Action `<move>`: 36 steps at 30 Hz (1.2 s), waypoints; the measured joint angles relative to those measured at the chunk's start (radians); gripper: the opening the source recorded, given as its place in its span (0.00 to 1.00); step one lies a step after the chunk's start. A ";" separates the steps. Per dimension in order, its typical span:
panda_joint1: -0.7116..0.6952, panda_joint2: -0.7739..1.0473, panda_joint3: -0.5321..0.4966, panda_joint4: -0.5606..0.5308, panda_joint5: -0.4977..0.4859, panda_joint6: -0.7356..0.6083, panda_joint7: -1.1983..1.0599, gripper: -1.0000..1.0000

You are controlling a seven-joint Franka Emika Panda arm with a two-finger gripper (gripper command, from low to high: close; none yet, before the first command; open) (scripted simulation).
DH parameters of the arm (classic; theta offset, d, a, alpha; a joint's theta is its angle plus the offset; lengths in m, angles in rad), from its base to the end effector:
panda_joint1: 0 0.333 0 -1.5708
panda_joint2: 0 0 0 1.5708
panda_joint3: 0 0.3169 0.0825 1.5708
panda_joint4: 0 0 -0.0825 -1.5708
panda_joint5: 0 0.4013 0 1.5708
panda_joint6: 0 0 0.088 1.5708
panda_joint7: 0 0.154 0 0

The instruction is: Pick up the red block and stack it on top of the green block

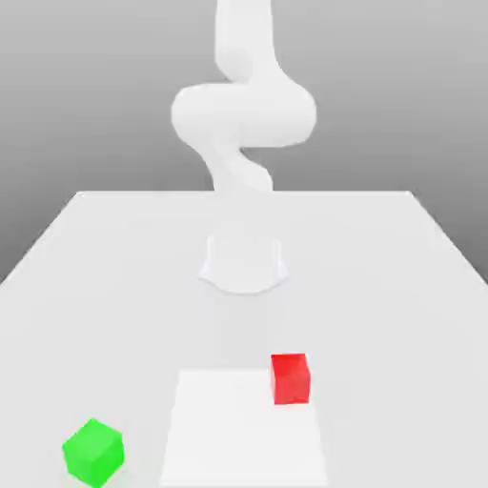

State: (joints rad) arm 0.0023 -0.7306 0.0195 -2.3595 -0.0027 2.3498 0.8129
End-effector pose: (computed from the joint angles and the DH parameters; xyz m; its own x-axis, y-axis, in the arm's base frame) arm 0.4230 0.0108 0.6255 0.5286 -0.7102 0.4650 -0.5338 -0.7040 -0.4685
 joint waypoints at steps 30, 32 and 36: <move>0.114 0.926 0.030 -0.478 -0.086 0.683 0.162 0.00; 0.116 0.930 0.027 -0.477 -0.089 0.686 0.164 0.00; 0.097 0.809 0.060 -0.494 -0.038 0.583 0.128 0.00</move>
State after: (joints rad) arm 0.0988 0.0788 0.0796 -2.8532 -0.0404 2.9332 0.9406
